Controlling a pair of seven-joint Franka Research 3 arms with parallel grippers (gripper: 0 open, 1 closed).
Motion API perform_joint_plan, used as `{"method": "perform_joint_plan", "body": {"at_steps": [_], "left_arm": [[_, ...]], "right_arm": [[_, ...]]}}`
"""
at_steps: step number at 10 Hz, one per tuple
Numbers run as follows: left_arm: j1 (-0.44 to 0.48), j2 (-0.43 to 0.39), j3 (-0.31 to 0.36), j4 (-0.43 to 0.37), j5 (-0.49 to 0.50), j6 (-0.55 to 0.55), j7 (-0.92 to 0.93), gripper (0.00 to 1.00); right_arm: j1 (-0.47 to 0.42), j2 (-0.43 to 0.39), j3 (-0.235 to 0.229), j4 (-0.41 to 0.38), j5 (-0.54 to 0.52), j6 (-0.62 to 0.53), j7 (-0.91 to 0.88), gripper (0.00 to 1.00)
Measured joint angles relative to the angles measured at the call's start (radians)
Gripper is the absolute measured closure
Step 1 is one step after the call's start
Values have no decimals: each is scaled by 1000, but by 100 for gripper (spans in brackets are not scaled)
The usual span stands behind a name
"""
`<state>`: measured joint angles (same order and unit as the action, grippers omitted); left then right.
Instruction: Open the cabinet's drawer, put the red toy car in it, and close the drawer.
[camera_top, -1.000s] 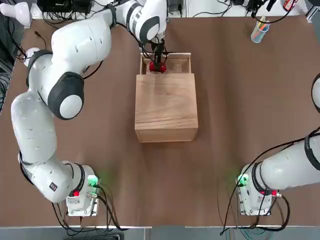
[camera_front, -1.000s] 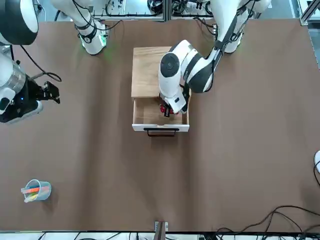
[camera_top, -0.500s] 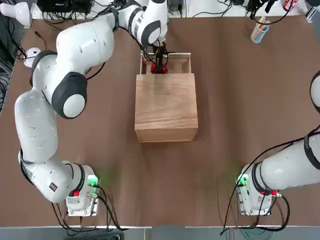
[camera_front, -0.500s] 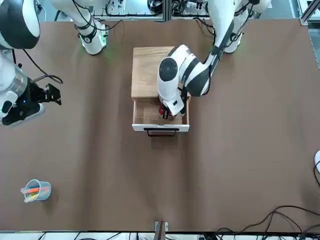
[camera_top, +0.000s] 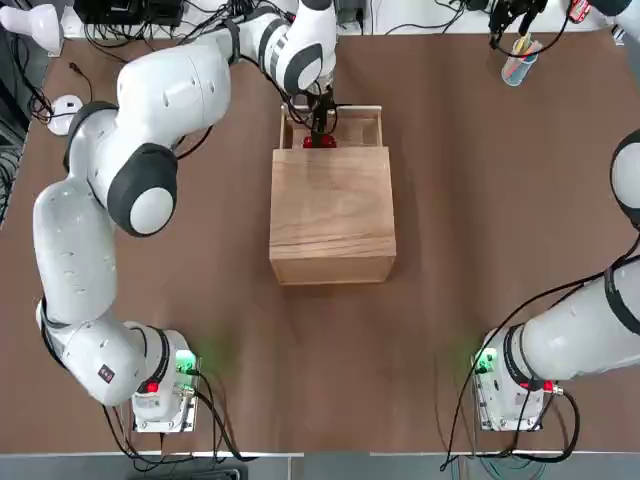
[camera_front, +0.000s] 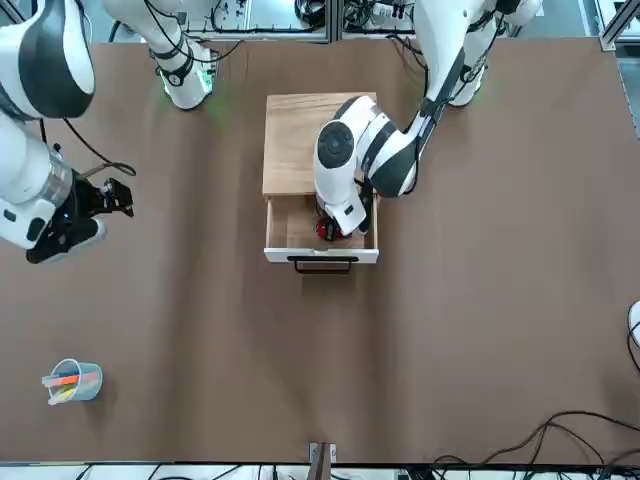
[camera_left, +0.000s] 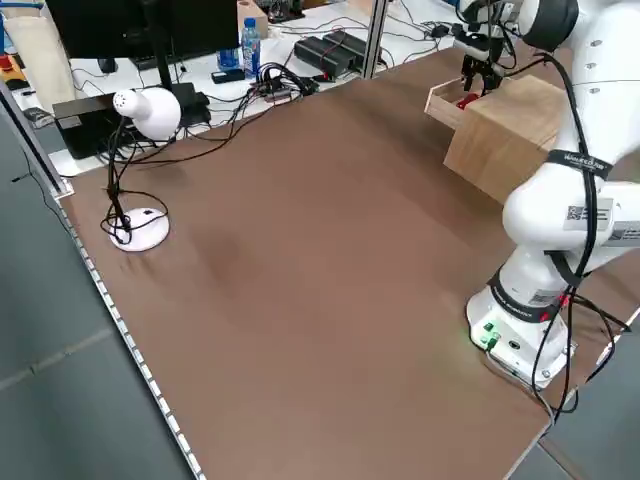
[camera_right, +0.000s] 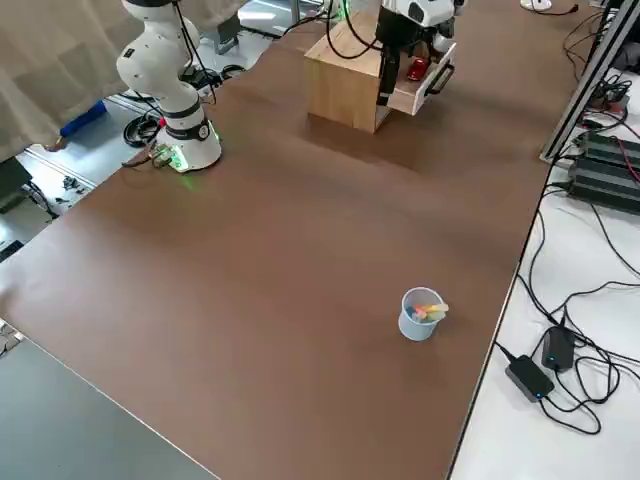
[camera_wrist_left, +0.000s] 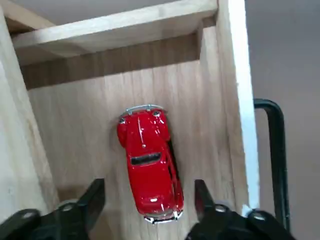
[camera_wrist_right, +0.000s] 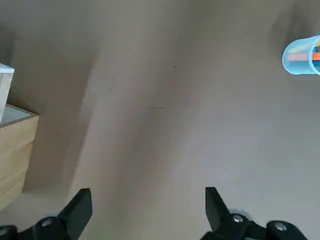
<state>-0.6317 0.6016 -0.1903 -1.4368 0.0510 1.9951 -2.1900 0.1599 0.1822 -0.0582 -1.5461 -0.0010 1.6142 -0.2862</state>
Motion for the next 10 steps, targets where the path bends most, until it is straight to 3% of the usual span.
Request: {"method": "perform_joint_plan", "body": {"at_steps": [1, 4, 6, 10], "left_arm": [[0, -1, -1, 6, 0, 0, 1, 1], [0, -63, -2, 24, 0, -24, 30, 0], [15, -145, 11, 24, 2, -117, 92, 0], [166, -260, 15, -2, 2, -238, 380, 1]], "right_arm": [[9, 12, 1, 0, 2, 1, 0, 0], [59, 45, 3, 5, 49, 2, 0, 0], [87, 72, 4, 7, 140, 4, 4, 0], [150, 150, 6, 13, 238, 50, 4, 0]]}}
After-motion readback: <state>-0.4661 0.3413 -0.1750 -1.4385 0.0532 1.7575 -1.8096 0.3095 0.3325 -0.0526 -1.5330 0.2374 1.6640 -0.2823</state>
